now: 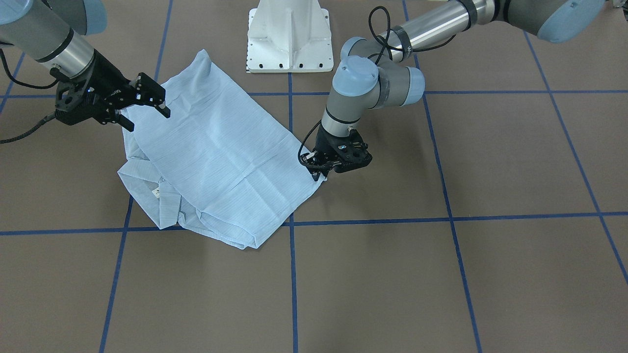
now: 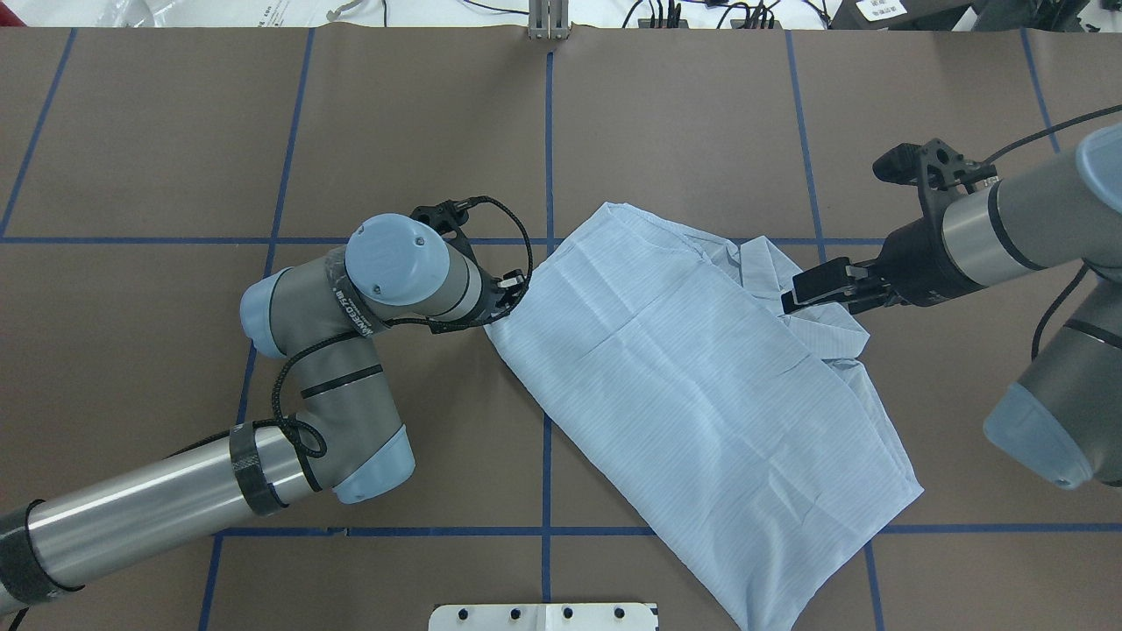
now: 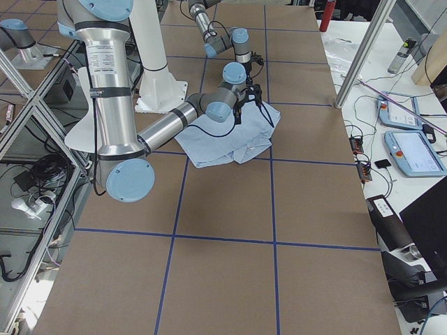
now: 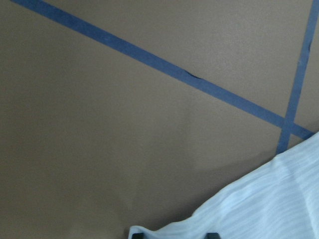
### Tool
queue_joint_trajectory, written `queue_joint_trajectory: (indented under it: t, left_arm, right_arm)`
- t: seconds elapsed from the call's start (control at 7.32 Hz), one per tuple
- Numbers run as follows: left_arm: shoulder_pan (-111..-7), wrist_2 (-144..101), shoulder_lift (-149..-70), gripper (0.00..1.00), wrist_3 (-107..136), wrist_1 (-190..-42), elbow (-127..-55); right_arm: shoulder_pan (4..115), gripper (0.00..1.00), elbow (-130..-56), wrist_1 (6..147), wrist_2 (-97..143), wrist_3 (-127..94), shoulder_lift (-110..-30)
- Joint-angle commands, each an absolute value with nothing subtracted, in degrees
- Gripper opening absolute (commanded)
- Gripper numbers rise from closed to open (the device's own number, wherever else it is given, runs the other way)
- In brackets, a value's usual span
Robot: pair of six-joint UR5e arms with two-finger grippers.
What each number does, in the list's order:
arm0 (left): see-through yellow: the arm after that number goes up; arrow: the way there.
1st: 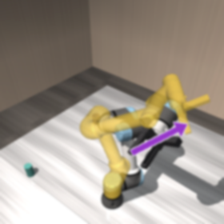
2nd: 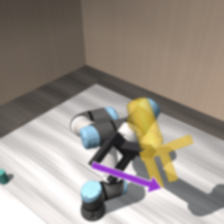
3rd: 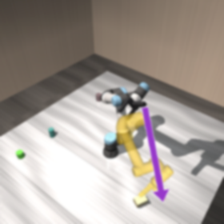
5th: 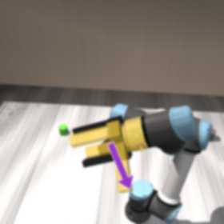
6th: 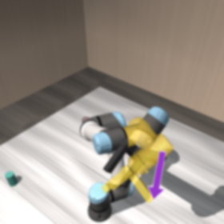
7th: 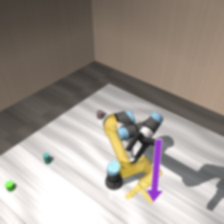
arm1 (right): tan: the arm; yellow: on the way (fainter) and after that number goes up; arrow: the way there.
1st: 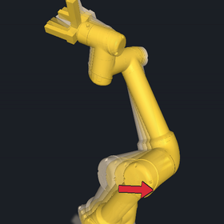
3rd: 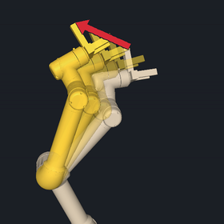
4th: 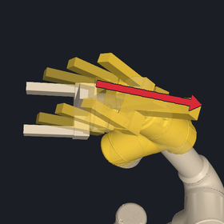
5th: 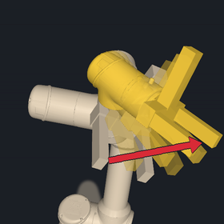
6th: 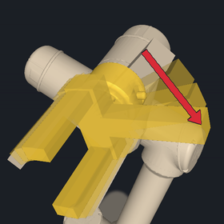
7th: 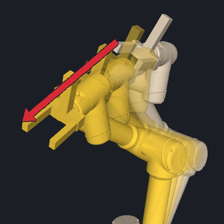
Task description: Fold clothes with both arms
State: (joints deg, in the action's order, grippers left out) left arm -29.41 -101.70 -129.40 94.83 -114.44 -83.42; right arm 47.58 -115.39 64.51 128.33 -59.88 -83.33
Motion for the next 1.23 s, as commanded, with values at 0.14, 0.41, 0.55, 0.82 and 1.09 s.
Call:
queue_joint_trajectory:
  t: [0.14, 0.41, 0.55, 0.82, 1.09]
  left_arm:
    - [-29.62, -101.95, -129.29, 0.0, 94.83, -114.43, -83.67]
    - [-33.29, -101.78, -129.37, 0.0, 94.66, -114.43, -83.06]
    - [-34.88, -101.6, -130.42, 0.0, 94.14, -114.87, -81.49]
    - [-37.95, -98.64, -138.03, 0.0, 93.78, -118.27, -70.9]
    - [-41.82, -95.38, -140.97, 0.0, 88.28, -130.19, -60.68]
  right_arm:
    - [47.81, 1.0, -115.05, 64.51, 128.32, -59.77, -83.32]
    - [47.81, 1.0, -115.05, 64.51, 128.32, -59.85, -83.32]
    - [47.9, 1.0, -114.96, 64.6, 128.32, -59.85, -83.32]
    - [48.08, 1.0, -114.35, 64.51, 128.23, -60.38, -83.32]
    - [48.25, 1.0, -114.26, 64.51, 128.14, -60.47, -82.45]
